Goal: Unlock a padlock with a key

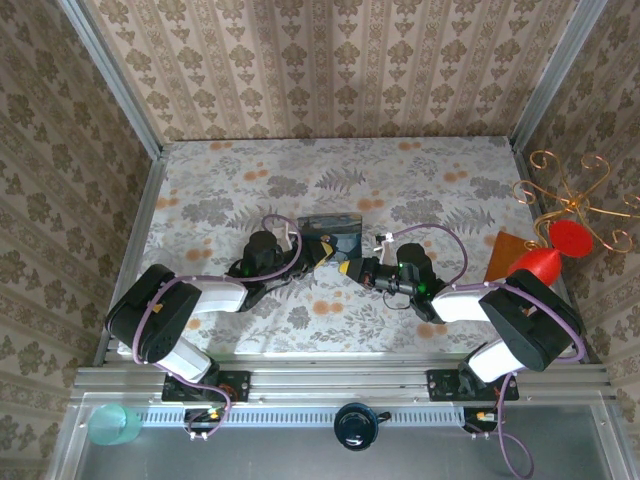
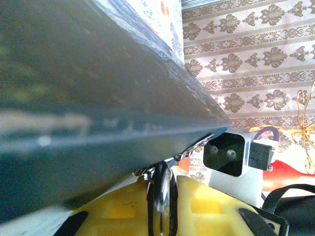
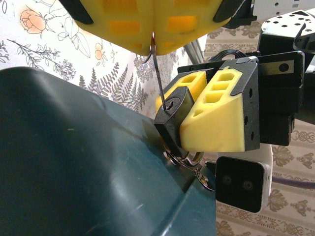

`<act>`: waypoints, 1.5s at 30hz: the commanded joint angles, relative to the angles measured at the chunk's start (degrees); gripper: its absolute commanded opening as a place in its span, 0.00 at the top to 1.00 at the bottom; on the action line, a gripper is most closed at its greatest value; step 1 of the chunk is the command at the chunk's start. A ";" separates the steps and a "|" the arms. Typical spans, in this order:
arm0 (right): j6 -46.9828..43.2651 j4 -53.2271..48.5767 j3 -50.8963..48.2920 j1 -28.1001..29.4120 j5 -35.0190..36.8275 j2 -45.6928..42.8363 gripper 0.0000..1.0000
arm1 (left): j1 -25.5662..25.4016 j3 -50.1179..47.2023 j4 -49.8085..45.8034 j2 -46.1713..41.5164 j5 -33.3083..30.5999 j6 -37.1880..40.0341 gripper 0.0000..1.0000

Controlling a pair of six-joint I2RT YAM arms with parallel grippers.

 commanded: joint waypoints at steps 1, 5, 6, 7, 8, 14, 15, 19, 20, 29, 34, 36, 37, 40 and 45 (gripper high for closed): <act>-0.35 3.84 -0.36 -0.08 -1.74 -1.68 1.00 | -0.01 2.14 5.41 -2.53 2.81 -0.76 1.00; -1.03 2.48 -0.51 0.01 -1.66 -1.60 1.00 | 0.01 2.14 5.41 -2.90 2.26 -0.28 1.00; -1.08 2.40 -0.61 0.01 -1.72 -1.69 1.00 | 0.08 2.14 5.57 -3.01 2.33 -0.26 1.00; -1.03 2.24 -0.62 0.01 -1.75 -1.75 1.00 | 0.14 2.14 5.74 -3.04 2.32 -0.35 1.00; -1.04 2.22 -0.70 0.01 -1.72 -1.94 1.00 | 0.25 2.14 5.75 -3.18 2.42 -0.39 1.00; -1.12 2.37 -0.80 0.01 -1.58 -2.87 1.00 | 0.44 2.31 4.38 -3.52 2.43 0.10 1.00; -1.14 2.39 -0.88 0.09 -1.62 -3.07 1.00 | 0.43 2.31 4.35 -3.61 2.51 0.22 1.00; -1.20 1.88 -0.63 0.10 -1.77 -3.55 1.00 | 0.41 2.22 4.38 -3.69 2.64 0.05 1.00; -1.33 1.78 -0.55 0.09 -1.69 -3.46 1.00 | 0.26 2.31 4.70 -3.65 2.91 -0.18 1.00; -2.09 1.71 0.15 -0.21 -1.56 -2.84 1.00 | -3.67 4.51 1.99 -5.49 5.94 -0.36 1.00; -1.26 2.52 0.29 -0.97 -1.02 -2.27 1.00 | -3.96 3.65 0.39 -6.49 6.07 0.32 1.00; 0.01 4.18 -0.34 -1.93 -0.96 -1.64 1.00 | -3.89 3.46 -0.10 -6.49 6.20 0.76 1.00; 0.65 5.04 -0.61 -2.46 -1.06 -1.38 1.00 | -3.81 3.29 -0.37 -6.53 6.29 0.94 1.00; 1.58 5.69 -0.80 -3.31 -1.51 -1.25 1.00 | -3.87 3.03 -1.53 -6.53 6.46 1.85 1.00; 1.93 5.47 -0.52 -3.33 -1.64 -1.43 1.00 | -3.88 3.36 -3.38 -6.15 6.73 3.47 1.00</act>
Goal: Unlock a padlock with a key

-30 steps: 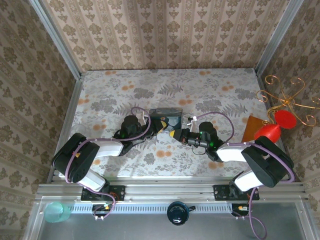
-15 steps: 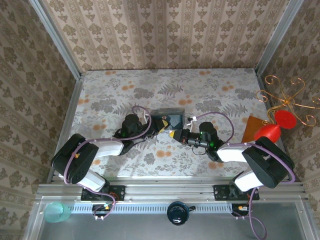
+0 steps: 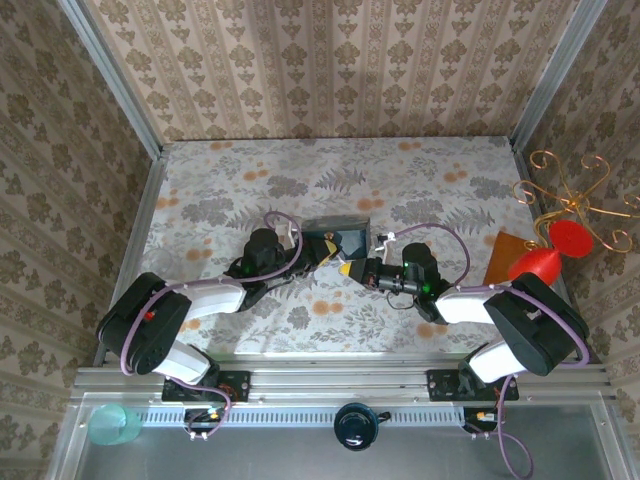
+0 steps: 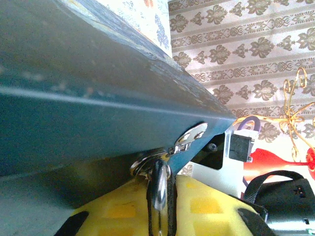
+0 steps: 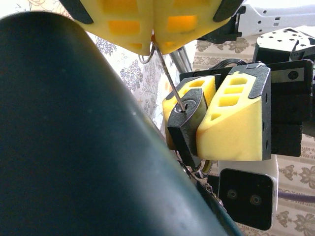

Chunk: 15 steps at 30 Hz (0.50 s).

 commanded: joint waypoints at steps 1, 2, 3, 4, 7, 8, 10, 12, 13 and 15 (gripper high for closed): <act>1.52 4.22 0.47 -1.29 3.28 0.43 1.00 | -1.90 1.74 1.08 -1.83 6.56 3.46 1.00; 1.72 4.39 0.45 -1.30 3.21 0.62 1.00 | -1.99 1.83 1.01 -1.63 6.67 3.64 1.00; 2.00 4.50 0.49 -1.30 3.13 0.74 1.00 | -2.00 1.90 1.01 -1.34 6.76 3.91 1.00; 2.36 4.57 0.47 -1.30 3.03 0.84 1.00 | -1.98 1.93 1.00 -1.04 6.76 4.21 1.00; 3.56 4.56 0.39 -1.30 2.90 0.72 1.00 | -1.98 1.77 1.34 -0.45 6.76 5.03 1.00; 3.91 4.13 0.47 -1.32 2.93 0.61 1.00 | -1.97 1.71 2.12 -0.24 6.89 5.18 1.00; 4.30 3.01 0.56 -1.30 2.97 0.26 1.00 | -2.06 1.66 3.61 0.27 7.11 5.30 1.00; 4.72 2.95 0.48 -1.30 2.89 0.08 1.00 | -2.09 1.66 4.85 0.80 7.11 5.39 1.00; 4.82 2.90 0.48 -1.30 2.97 0.09 1.00 | -2.02 1.63 5.67 1.10 7.11 5.30 1.00; 5.04 3.03 0.49 -1.30 3.11 0.09 1.00 | -2.09 1.66 7.24 1.76 9.08 4.74 1.00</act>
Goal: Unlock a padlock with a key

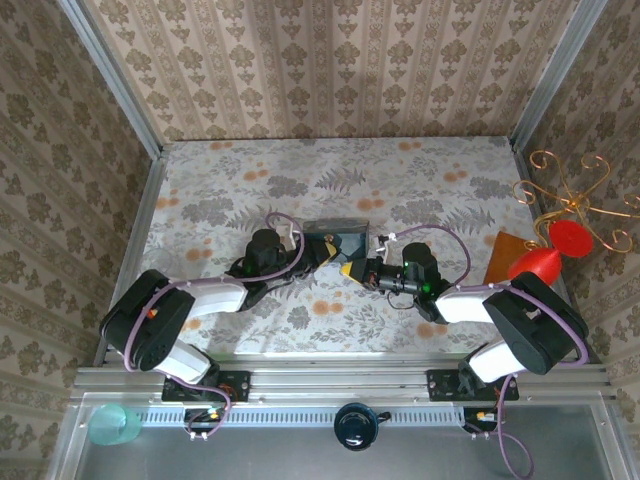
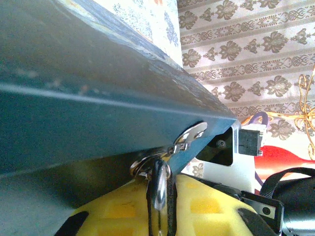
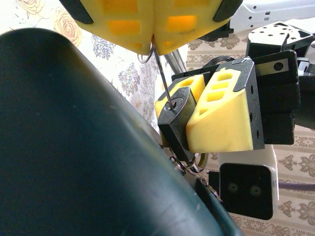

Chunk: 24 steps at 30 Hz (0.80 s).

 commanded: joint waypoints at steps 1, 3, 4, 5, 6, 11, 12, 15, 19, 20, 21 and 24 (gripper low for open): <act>1.28 3.67 0.50 -0.90 3.69 -0.23 1.00 | -2.11 1.63 8.21 0.49 9.34 1.94 1.00; 1.85 4.41 0.61 -0.98 3.61 0.18 1.00 | -2.26 1.66 9.28 0.96 9.59 1.64 1.00; 2.19 4.78 0.58 -0.99 3.57 0.36 1.00 | -2.21 1.64 9.74 1.18 9.78 1.47 1.00; 2.54 4.96 0.67 -1.12 3.53 0.59 1.00 | -2.35 1.57 10.38 1.38 9.95 1.36 1.00; 2.82 5.15 0.68 -1.37 3.42 0.85 1.00 | -2.34 1.55 10.81 1.49 10.05 1.19 1.00; 4.93 8.09 0.24 -4.09 2.11 3.39 1.00 | -3.03 1.55 10.75 1.41 9.97 0.92 1.00; 5.50 8.77 0.31 -4.24 2.02 4.04 1.00 | -3.23 1.70 10.70 1.30 9.92 1.00 1.00; 6.84 11.10 0.78 -4.24 1.51 5.91 1.00 | -3.74 2.16 10.52 1.35 9.87 1.11 1.00; 7.18 11.48 1.18 -4.07 1.48 6.37 1.00 | -3.80 2.41 10.38 1.49 9.53 1.16 1.00; 7.04 11.05 1.25 -3.88 1.59 6.23 1.00 | -3.86 2.51 10.42 1.56 9.54 1.09 1.00; 6.93 10.63 1.41 -3.69 1.68 6.09 1.00 | -3.81 2.65 10.38 1.51 9.60 1.09 1.00; 6.80 9.70 1.70 -2.77 1.92 5.80 1.00 | -3.94 2.95 10.30 1.50 9.29 1.05 1.00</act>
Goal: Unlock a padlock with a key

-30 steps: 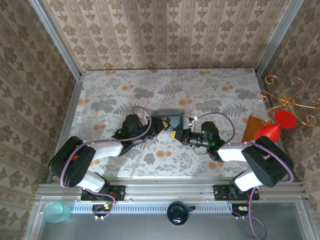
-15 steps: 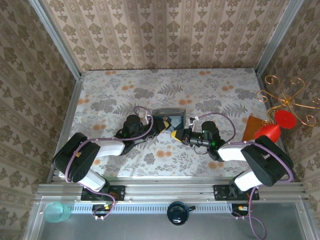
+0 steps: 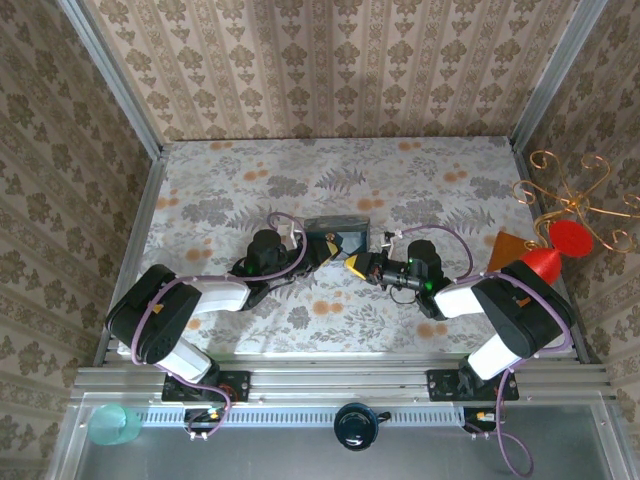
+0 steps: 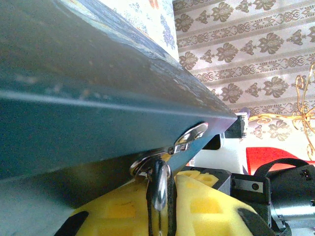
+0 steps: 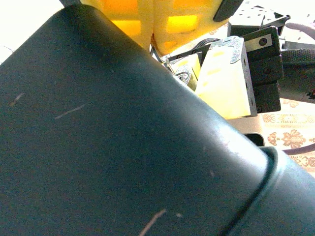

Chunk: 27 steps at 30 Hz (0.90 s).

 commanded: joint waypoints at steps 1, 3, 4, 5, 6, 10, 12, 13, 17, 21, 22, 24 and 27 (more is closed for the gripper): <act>0.57 1.33 1.97 1.13 4.30 0.18 1.00 | -3.82 2.96 6.53 -0.74 9.26 1.11 1.00; 0.33 1.00 2.08 1.96 4.81 0.28 1.00 | -3.97 3.02 6.57 -0.65 8.73 1.11 1.00; 0.22 0.99 2.16 2.38 5.10 0.26 1.00 | -3.98 3.12 6.63 -0.56 8.57 1.11 1.00; 0.21 0.99 2.25 2.77 5.35 0.43 1.00 | -4.05 3.22 6.76 -0.43 8.45 1.06 1.00; 0.22 1.16 2.26 2.98 5.53 0.52 1.00 | -4.06 3.30 6.73 -0.35 8.30 1.02 1.00; 0.39 1.53 2.30 3.36 5.66 0.75 1.00 | -4.21 3.57 6.87 0.17 8.21 1.10 1.00; 0.33 1.47 2.43 3.45 5.67 0.59 1.00 | -4.24 3.57 6.51 0.34 8.17 1.28 1.00; 0.31 1.35 2.47 3.60 5.68 0.49 1.00 | -4.24 3.54 6.31 0.39 8.16 1.37 1.00; 0.22 1.19 2.89 4.40 6.01 0.52 1.00 | -4.23 3.44 4.27 0.52 8.07 2.31 1.00; 1.03 2.70 3.08 5.28 6.17 1.81 1.00 | -4.24 3.49 4.10 0.62 8.06 2.32 1.00; 1.55 3.73 3.10 5.38 6.18 2.33 1.00 | -4.24 3.49 4.16 0.76 8.07 2.30 1.00; 2.06 4.74 3.09 5.39 6.41 2.94 1.00 | -4.24 3.65 4.10 0.68 8.09 2.34 1.00; 1.63 3.91 3.15 5.14 7.22 3.08 1.00 | -4.30 3.71 3.27 0.55 8.04 2.58 1.00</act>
